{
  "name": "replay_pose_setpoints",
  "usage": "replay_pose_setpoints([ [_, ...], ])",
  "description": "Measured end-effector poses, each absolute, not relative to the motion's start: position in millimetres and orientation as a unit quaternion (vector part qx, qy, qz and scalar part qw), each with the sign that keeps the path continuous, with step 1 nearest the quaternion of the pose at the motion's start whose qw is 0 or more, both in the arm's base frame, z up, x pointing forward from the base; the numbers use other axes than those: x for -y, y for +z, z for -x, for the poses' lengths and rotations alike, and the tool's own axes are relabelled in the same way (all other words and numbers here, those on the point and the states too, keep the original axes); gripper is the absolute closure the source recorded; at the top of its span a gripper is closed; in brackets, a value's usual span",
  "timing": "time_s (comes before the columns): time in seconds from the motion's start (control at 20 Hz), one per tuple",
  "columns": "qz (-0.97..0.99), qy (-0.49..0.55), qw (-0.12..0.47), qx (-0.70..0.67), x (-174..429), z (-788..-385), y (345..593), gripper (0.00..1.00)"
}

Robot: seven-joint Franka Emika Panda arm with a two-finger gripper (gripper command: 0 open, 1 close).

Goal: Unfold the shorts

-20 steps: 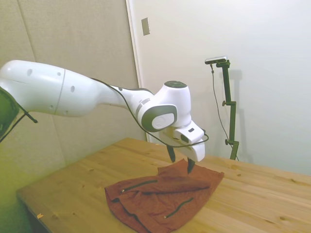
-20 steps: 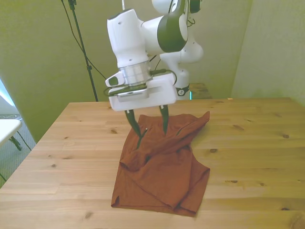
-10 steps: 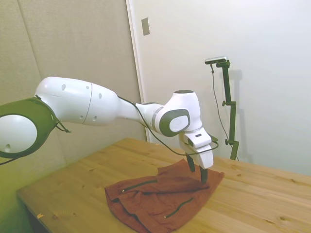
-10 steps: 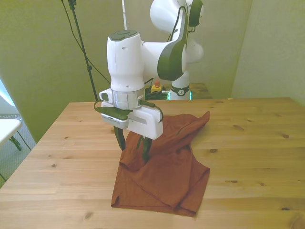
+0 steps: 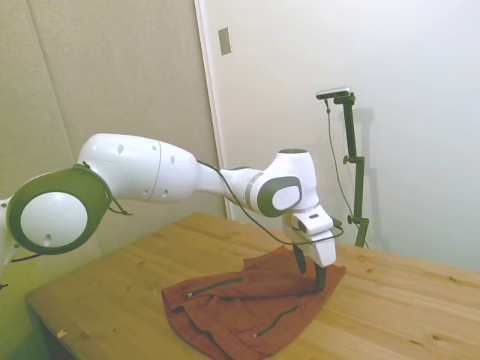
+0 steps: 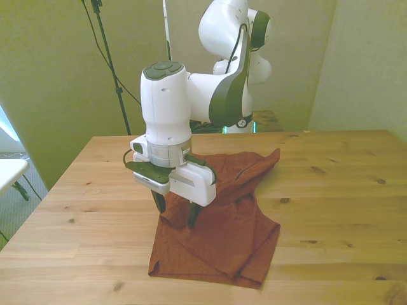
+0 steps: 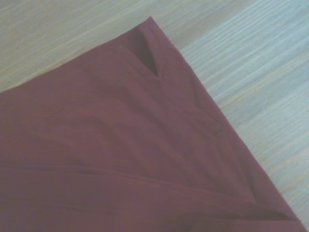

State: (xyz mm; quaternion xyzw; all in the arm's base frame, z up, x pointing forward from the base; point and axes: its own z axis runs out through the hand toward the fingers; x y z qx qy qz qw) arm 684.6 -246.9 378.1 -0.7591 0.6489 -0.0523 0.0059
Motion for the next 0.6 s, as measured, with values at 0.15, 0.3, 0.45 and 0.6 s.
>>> replay_pose_setpoints([
  [0.15, 0.762, -0.049, 0.006, -0.646, 243.5, -686.1, 373.6, 1.0],
  [0.3, 0.763, -0.048, 0.006, -0.645, 242.2, -686.3, 372.4, 1.0],
  [0.45, 0.763, -0.047, 0.005, -0.644, 243.2, -685.8, 371.7, 1.0],
  [0.6, 0.763, -0.047, 0.005, -0.645, 244.2, -685.2, 370.7, 1.0],
])
